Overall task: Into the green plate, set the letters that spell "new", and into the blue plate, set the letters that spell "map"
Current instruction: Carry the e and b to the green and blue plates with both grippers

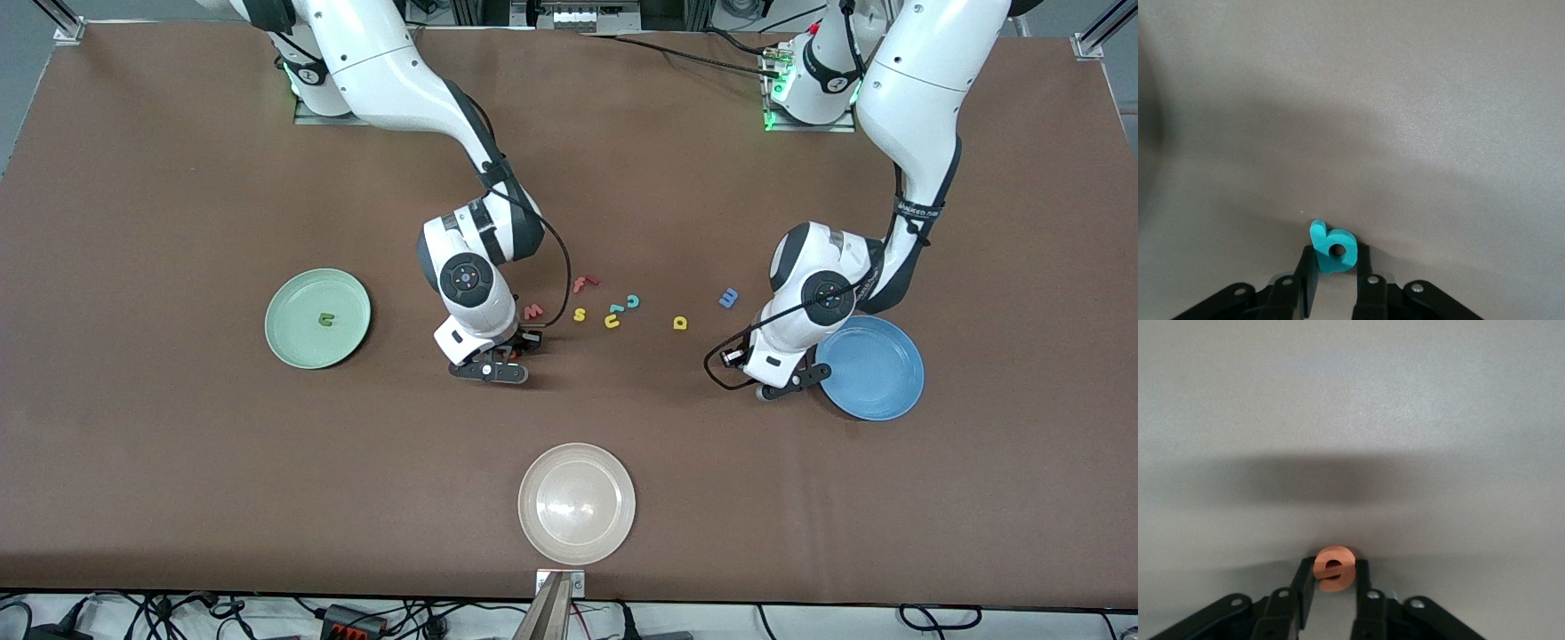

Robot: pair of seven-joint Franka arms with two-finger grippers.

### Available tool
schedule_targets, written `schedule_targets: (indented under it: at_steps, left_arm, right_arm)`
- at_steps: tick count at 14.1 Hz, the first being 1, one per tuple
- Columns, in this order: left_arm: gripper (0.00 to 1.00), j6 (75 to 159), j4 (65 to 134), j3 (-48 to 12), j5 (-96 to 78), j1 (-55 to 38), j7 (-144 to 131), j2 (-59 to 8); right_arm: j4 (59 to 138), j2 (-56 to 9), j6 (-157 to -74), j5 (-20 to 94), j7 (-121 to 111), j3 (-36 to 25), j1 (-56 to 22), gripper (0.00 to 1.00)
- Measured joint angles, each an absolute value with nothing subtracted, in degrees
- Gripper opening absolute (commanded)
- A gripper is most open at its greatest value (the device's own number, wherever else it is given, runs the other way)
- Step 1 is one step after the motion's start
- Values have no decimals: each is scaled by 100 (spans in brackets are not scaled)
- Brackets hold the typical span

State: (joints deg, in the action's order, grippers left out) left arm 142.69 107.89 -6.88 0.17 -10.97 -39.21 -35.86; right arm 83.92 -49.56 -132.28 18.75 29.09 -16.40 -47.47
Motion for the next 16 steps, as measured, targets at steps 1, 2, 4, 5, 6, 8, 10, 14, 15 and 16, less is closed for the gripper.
schedule_targets:
  at_steps: [1, 2, 4, 5, 6, 8, 10, 14, 15, 16]
  left_arm:
    - [6, 14269, 10787, -688, 17, -1097, -3921, -3586]
    - [5, 14271, 10778, -688, 17, -1098, -3921, -3586]
    - [5, 14274, 10741, -684, 45, -1097, -3882, -3574]
    - [5, 14233, 10702, -678, 139, -1090, -3774, -3554]
    - [5, 14042, 10607, -668, 212, -1081, -3586, -3525]
    - [5, 13271, 10260, -626, 266, -1050, -3154, -3439]
    - [5, 12574, 9923, -583, 474, -954, -2629, -3304]
    - [5, 12125, 9803, -559, 699, -438, -1447, -3104]
    - [5, 12096, 9820, -557, 699, -320, -1196, -3113]
    - [5, 12062, 9857, -555, 699, -238, -1047, -3123]
  right_arm:
    - [8388, -4956, -13225, 1875, 2884, -1655, -4736, 10]
    - [8386, -4957, -13202, 1875, 2859, -1675, -4723, 9]
    - [8354, -4931, -12955, 1874, 2848, -1793, -4734, 9]
    - [8331, -4868, -12650, 1869, 2823, -1928, -4758, 9]
    - [8326, -4764, -12279, 1855, 2742, -2121, -4800, 10]
    - [8479, -4458, -11724, 1843, 2348, -2581, -4887, 10]
    - [9090, -4017, -11605, 1843, 1707, -2991, -4899, 10]
    - [10540, -3286, -11610, 1842, 375, -3706, -4876, 12]
    - [10791, -3192, -11619, 1842, 189, -3797, -4874, 12]
    - [10978, -3142, -11640, 1842, 88, -3836, -4874, 13]
